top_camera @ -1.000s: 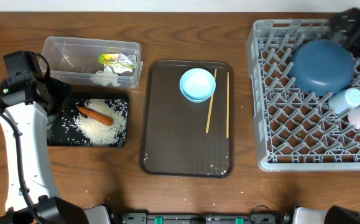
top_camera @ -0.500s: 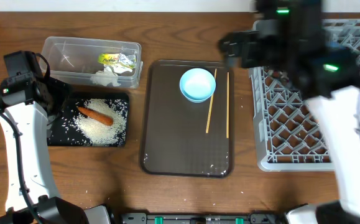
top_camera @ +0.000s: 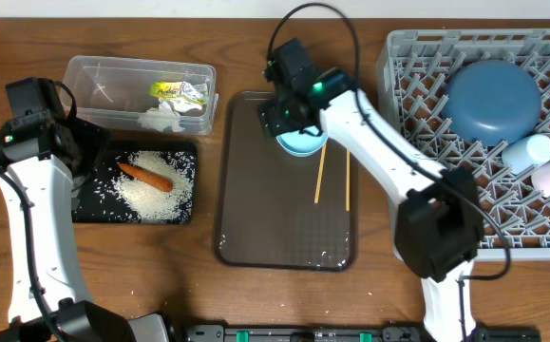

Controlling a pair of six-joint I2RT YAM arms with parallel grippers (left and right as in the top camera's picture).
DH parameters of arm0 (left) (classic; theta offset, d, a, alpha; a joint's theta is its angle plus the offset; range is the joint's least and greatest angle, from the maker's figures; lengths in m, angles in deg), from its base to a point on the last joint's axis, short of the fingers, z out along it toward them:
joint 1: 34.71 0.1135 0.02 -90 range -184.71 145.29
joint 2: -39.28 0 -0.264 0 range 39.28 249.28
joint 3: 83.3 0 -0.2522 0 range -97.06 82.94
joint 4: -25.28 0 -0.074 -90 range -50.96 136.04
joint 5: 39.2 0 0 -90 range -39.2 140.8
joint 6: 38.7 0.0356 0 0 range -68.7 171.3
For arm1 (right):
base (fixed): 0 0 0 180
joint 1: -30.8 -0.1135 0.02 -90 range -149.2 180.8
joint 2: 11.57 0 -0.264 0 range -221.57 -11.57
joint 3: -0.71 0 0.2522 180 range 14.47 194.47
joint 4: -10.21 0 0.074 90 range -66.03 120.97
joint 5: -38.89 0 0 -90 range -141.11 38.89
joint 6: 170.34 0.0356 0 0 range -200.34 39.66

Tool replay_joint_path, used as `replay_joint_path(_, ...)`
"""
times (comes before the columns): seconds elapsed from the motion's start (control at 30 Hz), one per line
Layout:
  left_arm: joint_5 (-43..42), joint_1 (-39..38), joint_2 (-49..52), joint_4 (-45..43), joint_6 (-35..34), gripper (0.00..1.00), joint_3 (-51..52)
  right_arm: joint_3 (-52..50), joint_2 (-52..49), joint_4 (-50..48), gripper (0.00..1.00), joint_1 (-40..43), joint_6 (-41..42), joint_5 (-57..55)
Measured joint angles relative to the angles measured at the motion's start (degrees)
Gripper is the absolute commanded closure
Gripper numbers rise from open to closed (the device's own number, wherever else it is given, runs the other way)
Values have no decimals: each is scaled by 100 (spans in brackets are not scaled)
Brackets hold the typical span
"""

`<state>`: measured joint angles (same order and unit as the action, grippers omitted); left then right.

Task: Sort waste into correct bins and load items into the dishwasher rack
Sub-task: 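Move the right gripper back and grasp the small light blue bowl, then carry the small bowl right and place it in the rack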

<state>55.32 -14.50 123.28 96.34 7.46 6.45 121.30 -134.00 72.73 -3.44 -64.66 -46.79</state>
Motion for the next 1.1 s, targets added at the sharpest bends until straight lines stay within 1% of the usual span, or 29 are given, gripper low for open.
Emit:
replay_joint_path(0.1,0,0,0,-2,0,2,-2,-2,-96,2,33,-101,0,-122)
replay_joint_path(0.23,0,0,0,0,0,2,0,-2,-96,4,37,-210,-2,-321)
replay_joint_path(0.37,0,0,0,0,0,2,0,-2,-177,111,47,-328,39,-662)
replay_joint_path(0.63,0,0,0,-2,0,2,-2,-2,-763,136,60,-431,238,-907)
replay_joint_path(0.67,0,0,0,0,0,2,0,-2,-811,136,63,-431,251,-907)
replay_joint_path(0.8,0,0,0,0,0,2,-2,-4,-892,153,85,-431,319,-933)
replay_joint_path(0.87,0,0,0,-2,0,2,0,-2,-892,142,93,-433,339,-940)
replay_joint_path(0.97,0,0,0,-2,0,2,-2,4,-892,181,99,-448,343,-957)
replay_joint_path(1.1,0,0,0,0,0,2,-2,190,-874,446,99,-470,358,-1051)
